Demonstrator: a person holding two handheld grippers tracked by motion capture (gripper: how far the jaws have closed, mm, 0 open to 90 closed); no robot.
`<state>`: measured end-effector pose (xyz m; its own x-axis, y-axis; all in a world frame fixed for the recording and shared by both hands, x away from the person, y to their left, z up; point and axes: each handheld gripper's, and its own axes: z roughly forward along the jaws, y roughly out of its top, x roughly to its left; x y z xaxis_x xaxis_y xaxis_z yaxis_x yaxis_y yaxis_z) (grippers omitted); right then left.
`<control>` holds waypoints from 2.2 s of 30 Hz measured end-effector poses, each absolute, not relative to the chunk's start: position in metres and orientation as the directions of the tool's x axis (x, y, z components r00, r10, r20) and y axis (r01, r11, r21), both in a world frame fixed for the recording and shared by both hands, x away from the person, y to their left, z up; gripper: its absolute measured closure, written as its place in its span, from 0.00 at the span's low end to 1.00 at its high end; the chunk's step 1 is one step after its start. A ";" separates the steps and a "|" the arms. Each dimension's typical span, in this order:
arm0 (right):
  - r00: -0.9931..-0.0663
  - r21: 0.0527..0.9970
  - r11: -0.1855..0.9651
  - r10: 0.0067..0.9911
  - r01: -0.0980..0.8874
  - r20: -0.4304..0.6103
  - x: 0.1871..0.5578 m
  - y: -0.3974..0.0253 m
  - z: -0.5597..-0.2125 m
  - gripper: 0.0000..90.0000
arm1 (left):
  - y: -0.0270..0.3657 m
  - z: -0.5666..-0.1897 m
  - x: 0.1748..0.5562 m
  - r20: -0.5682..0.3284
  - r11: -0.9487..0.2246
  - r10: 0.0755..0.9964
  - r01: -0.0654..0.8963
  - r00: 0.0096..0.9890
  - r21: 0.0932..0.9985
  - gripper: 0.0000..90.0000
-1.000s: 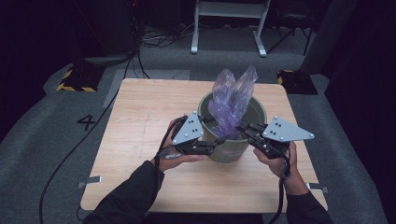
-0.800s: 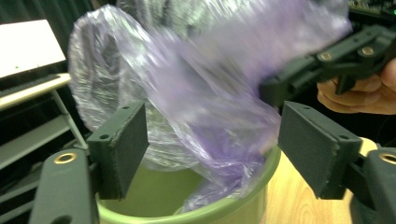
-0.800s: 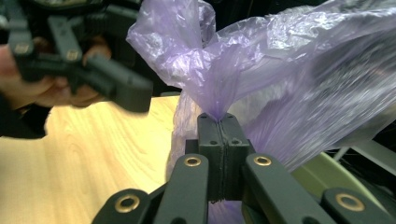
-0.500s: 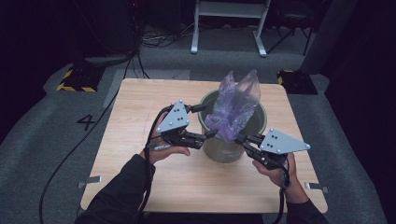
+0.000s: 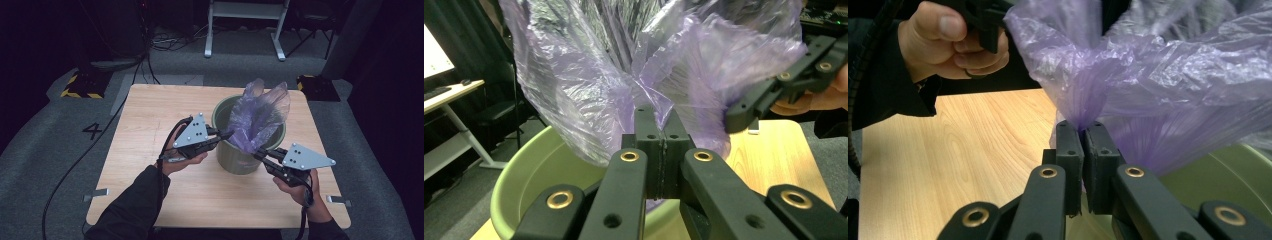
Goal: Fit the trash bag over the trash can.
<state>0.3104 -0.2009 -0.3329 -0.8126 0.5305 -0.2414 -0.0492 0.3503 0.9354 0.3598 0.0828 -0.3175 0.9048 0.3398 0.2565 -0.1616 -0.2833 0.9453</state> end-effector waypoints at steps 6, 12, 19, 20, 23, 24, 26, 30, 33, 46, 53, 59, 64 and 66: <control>-0.798 0.946 0.322 0.561 -0.034 -0.220 0.303 -0.210 -0.340 0.96 | 0.089 -0.328 0.344 0.275 -0.290 0.314 -0.184 0.909 0.939 1.00; -0.787 0.949 0.314 0.582 -0.014 -0.204 0.296 -0.218 -0.351 0.96 | 0.097 -0.340 0.333 0.276 -0.301 0.303 -0.183 0.912 0.936 1.00; -0.780 0.951 0.308 0.602 0.031 -0.170 0.296 -0.227 -0.365 0.96 | 0.095 -0.361 0.332 0.264 -0.339 0.305 -0.154 0.915 0.928 1.00; -0.779 0.952 0.304 0.606 0.039 -0.161 0.297 -0.228 -0.368 0.95 | 0.094 -0.364 0.332 0.259 -0.340 0.306 -0.149 0.916 0.929 1.00; -0.769 0.952 0.300 0.621 0.059 -0.149 0.298 -0.233 -0.374 0.88 | 0.093 -0.371 0.334 0.249 -0.341 0.316 -0.135 0.916 0.930 1.00; -0.763 0.953 0.295 0.631 0.070 -0.139 0.299 -0.235 -0.377 0.81 | 0.093 -0.372 0.334 0.249 -0.344 0.315 -0.134 0.916 0.929 1.00; -0.763 0.953 0.294 0.633 0.077 -0.134 0.299 -0.239 -0.380 0.77 | 0.092 -0.374 0.335 0.247 -0.344 0.320 -0.131 0.915 0.930 1.00; -0.743 0.957 0.271 0.661 0.102 -0.109 0.298 -0.251 -0.382 0.52 | 0.089 -0.378 0.334 0.249 -0.350 0.315 -0.132 0.916 0.928 1.00; -0.720 0.969 0.216 0.691 0.121 -0.064 0.295 -0.265 -0.377 0.40 | 0.086 -0.380 0.332 0.264 -0.366 0.309 -0.142 0.914 0.920 1.00; -0.700 0.988 0.127 0.714 0.084 -0.032 0.277 -0.266 -0.318 0.26 | 0.074 -0.382 0.329 0.283 -0.393 0.310 -0.149 0.908 0.907 1.00; -0.741 0.985 0.142 0.671 0.097 -0.024 0.268 -0.246 -0.311 0.25 | 0.066 -0.381 0.326 0.307 -0.409 0.303 -0.167 0.902 0.897 1.00; -0.749 0.978 0.152 0.662 0.145 0.008 0.272 -0.233 -0.314 0.25 | 0.061 -0.383 0.325 0.317 -0.422 0.294 -0.175 0.902 0.890 1.00; -0.744 0.969 0.203 0.668 0.139 -0.033 0.281 -0.222 -0.325 0.51 | 0.058 -0.384 0.327 0.297 -0.410 0.278 -0.166 0.914 0.897 1.00; -0.750 0.963 0.226 0.660 0.146 -0.041 0.286 -0.219 -0.330 0.67 | 0.058 -0.385 0.328 0.289 -0.406 0.281 -0.160 0.915 0.900 1.00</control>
